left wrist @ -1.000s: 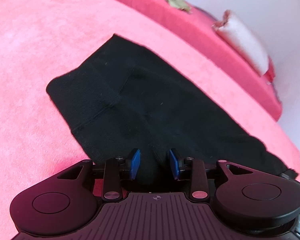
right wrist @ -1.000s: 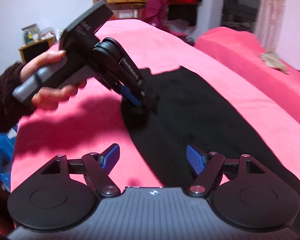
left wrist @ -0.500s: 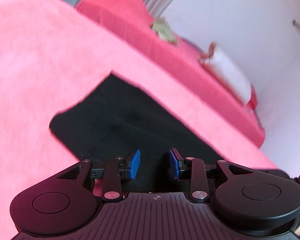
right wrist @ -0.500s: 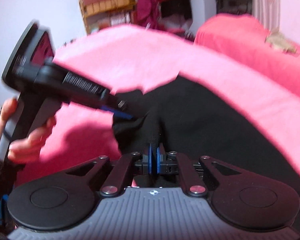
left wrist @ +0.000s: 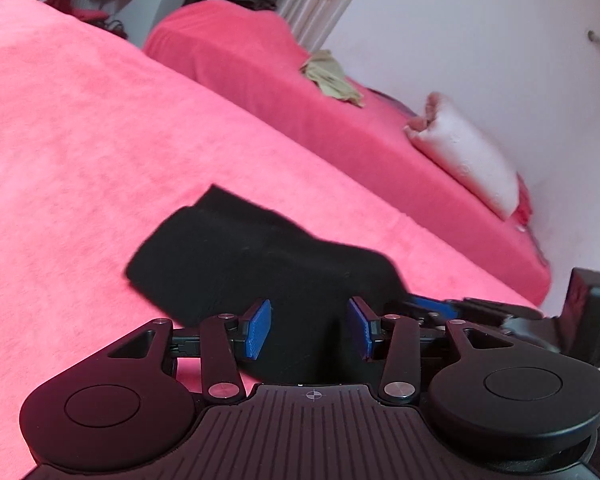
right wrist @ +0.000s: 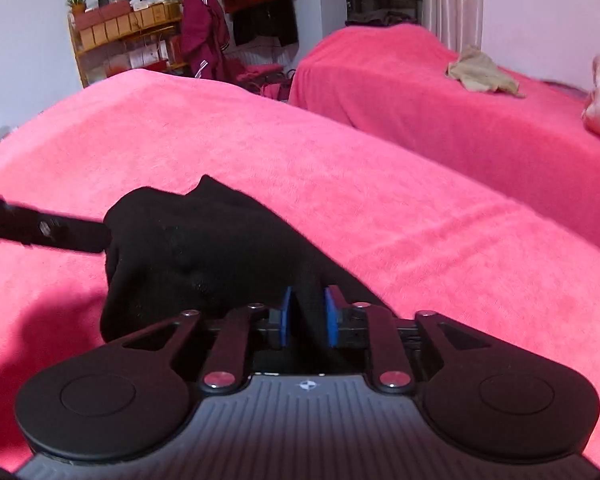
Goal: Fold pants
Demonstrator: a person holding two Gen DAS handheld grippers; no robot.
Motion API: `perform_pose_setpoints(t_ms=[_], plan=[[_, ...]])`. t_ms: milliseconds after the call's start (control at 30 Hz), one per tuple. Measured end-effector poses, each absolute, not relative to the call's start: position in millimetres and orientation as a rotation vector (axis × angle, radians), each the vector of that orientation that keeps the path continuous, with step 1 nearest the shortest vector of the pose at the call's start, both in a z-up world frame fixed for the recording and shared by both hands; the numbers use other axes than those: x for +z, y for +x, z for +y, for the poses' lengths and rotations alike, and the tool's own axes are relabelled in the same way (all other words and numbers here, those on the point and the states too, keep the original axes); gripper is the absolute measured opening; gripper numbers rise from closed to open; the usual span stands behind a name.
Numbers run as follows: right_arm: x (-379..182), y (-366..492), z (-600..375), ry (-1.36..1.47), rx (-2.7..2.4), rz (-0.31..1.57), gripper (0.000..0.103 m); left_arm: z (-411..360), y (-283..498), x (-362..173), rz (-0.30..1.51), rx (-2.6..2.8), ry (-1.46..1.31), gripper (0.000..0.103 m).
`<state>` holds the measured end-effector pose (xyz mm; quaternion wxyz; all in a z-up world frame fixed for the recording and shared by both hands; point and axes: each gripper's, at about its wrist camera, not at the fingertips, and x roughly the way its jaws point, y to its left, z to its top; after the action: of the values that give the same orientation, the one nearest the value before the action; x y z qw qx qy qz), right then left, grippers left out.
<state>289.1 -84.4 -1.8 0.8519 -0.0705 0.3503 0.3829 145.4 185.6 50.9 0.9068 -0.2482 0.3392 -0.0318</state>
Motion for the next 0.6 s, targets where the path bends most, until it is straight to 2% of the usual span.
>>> perform_pose_setpoints(t_ms=[33, 67, 100, 133, 267, 467, 600], plan=[[1.2, 290.9, -87.7, -0.114, 0.841, 0.755, 0.047, 190.2, 140.2, 50.8, 0.682, -0.060, -0.521, 0.103], [7.2, 293.6, -88.9, -0.076, 0.885, 0.766, 0.057, 194.3, 134.4, 48.2, 0.668, -0.052, -0.533, 0.103], [14.4, 293.5, -91.3, -0.029, 0.937, 0.765, 0.073, 198.7, 132.4, 44.6, 0.665, -0.045, -0.542, 0.103], [20.2, 296.1, -92.8, 0.021, 0.985, 0.762, 0.079, 201.4, 132.0, 38.2, 0.676, -0.047, -0.545, 0.103], [41.1, 316.3, -77.9, 0.133, 1.079, 0.774, 0.087, 207.0, 146.0, 3.1, 0.790, -0.069, -0.610, 0.103], [26.2, 359.9, -12.8, 0.131, 1.180, 0.995, 0.083, 207.5, 145.5, -2.7, 0.776, -0.110, -0.583, 0.103], [23.4, 362.5, 13.3, 0.019, 1.099, 0.905, 0.080, 207.6, 143.8, -2.1, 0.770, -0.119, -0.577, 0.103]])
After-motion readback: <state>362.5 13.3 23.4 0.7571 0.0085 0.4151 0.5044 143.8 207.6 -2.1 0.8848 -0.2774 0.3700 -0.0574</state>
